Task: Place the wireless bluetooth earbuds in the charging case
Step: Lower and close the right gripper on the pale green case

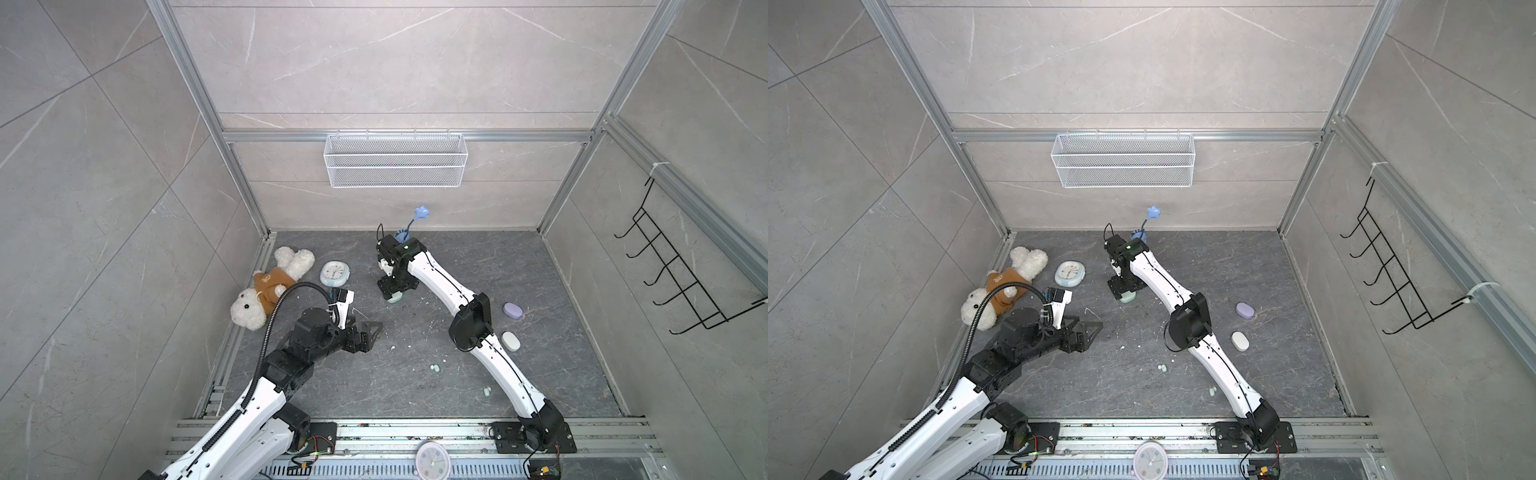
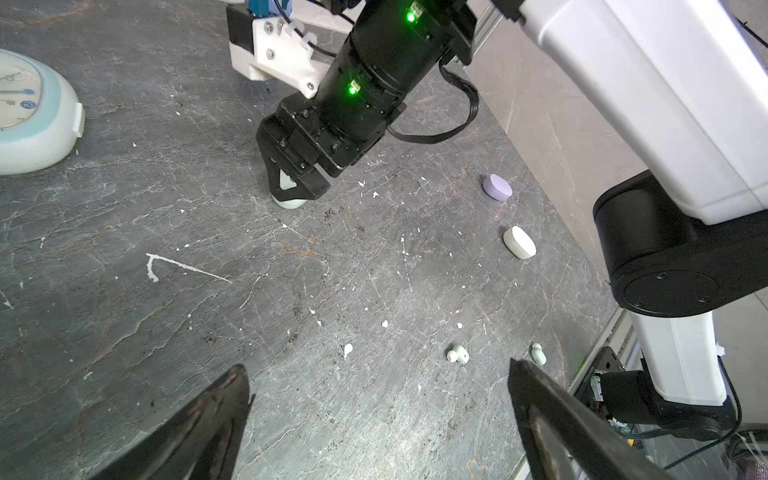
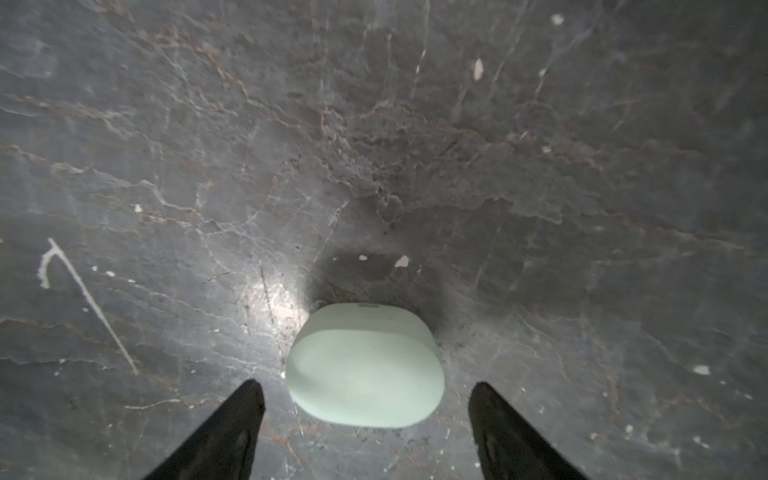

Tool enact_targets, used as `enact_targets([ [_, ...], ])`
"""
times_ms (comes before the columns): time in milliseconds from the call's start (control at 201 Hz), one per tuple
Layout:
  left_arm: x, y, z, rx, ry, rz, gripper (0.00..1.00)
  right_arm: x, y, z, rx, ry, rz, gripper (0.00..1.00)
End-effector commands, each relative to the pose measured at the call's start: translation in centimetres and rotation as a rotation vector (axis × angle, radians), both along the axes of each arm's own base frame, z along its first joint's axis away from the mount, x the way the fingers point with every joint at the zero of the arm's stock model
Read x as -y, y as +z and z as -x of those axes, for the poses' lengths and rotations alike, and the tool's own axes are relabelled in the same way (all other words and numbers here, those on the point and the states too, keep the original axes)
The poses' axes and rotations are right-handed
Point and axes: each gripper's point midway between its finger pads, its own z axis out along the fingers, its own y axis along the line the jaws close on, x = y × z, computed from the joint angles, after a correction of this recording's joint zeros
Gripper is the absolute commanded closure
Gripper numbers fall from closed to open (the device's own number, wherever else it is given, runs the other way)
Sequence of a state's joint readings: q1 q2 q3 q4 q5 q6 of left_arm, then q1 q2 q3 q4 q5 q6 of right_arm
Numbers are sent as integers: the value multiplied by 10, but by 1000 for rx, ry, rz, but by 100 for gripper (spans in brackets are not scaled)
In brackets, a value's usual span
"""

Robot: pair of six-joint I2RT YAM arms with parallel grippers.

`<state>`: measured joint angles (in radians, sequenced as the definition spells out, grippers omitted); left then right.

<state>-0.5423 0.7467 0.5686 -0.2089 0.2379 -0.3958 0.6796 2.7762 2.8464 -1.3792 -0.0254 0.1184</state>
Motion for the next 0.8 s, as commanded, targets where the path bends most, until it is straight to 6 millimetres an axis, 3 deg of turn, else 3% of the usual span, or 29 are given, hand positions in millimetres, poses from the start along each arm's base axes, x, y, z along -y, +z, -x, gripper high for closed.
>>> enact_targets([
  [0, 3, 20, -2, 56, -14, 28, 1, 1, -11, -1, -4, 6, 19, 20],
  [632, 3, 20, -3, 50, -11, 33, 1, -2, -21, 0, -15, 7, 17, 36],
  [791, 3, 20, -3, 53, -12, 31, 1, -4, -16, -2, -6, 2, 4, 41],
])
